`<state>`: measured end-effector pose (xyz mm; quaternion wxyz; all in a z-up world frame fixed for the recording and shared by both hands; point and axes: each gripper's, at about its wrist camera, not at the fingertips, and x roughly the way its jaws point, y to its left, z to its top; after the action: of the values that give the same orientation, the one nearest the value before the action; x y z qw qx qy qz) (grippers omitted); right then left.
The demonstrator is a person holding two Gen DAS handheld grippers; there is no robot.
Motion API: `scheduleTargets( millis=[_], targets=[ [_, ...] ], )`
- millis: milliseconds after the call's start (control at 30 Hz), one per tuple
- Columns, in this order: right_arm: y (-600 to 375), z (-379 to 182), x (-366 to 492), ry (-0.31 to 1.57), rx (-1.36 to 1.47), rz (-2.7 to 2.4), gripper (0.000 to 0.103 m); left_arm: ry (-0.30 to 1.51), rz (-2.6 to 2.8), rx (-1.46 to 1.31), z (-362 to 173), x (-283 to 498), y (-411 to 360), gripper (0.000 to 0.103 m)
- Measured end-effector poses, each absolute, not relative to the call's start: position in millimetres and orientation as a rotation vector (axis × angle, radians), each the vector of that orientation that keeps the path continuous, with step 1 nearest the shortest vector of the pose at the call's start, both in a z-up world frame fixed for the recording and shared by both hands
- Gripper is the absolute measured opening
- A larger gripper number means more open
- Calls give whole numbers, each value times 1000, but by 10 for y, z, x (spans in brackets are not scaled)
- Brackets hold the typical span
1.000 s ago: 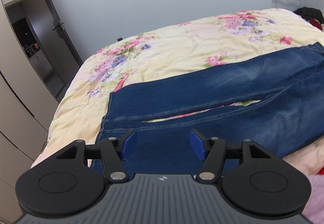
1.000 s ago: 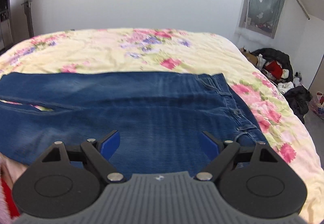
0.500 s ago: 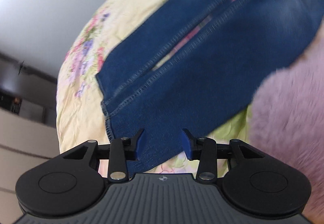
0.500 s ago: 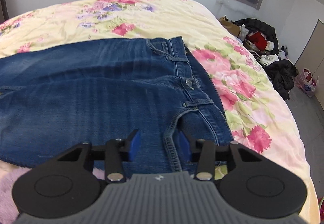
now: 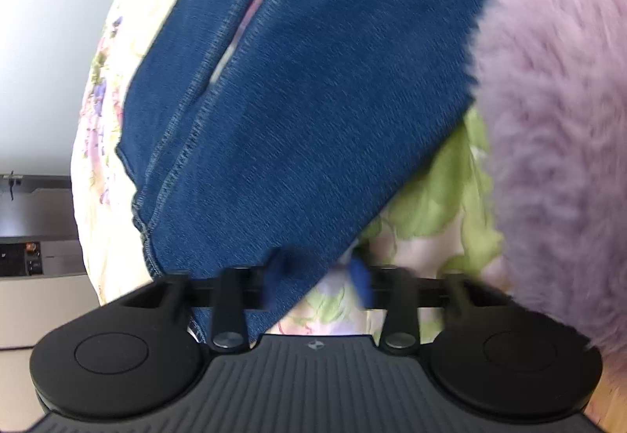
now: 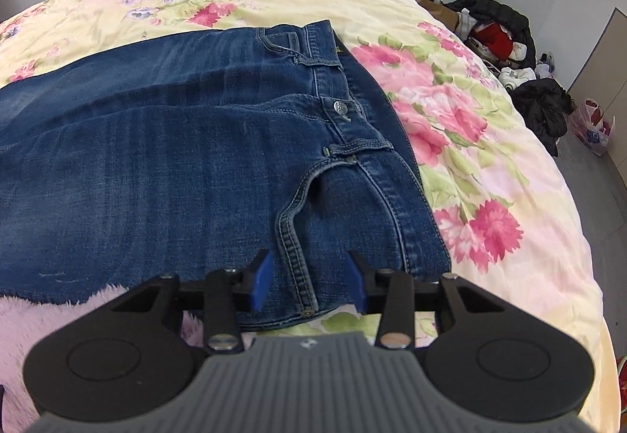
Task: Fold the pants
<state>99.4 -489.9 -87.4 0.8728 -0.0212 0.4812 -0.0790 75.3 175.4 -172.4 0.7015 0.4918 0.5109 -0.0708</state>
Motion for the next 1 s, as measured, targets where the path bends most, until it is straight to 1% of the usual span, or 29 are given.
scheduleTargets(
  millis=[33, 100, 233, 367, 467, 567, 633, 700, 1000],
  targets=[
    [-4902, -869, 993, 1006, -50, -162, 37, 1126, -137, 1082, -1692, 755, 1744, 19],
    [-4908, -837, 990, 1007, -65, -151, 37, 1096, -112, 1039, -1600, 752, 1722, 10],
    [-4926, -719, 1004, 1010, -129, -107, 37, 1032, -46, 935, -1355, 843, 1747, 9],
    [-5009, -444, 1016, 1015, -221, -17, 37, 981, 29, 820, -1079, 946, 1735, 7],
    [-5099, -216, 1015, 1026, -344, 39, 37, 963, 78, 753, -906, 1064, 1702, 7],
    [-5180, -132, 973, 1047, -485, 101, 37, 953, 125, 683, -763, 1164, 1675, 5],
    [-5202, -192, 904, 1059, -602, 160, 36, 951, 153, 660, -688, 1218, 1647, 5],
    [-5195, -295, 830, 1065, -669, 227, 32, 952, 176, 653, -630, 1245, 1619, 5],
    [-4927, -1017, 524, 969, -976, 446, 31, 999, 245, 593, -463, 1291, 1574, 5]
  ],
)
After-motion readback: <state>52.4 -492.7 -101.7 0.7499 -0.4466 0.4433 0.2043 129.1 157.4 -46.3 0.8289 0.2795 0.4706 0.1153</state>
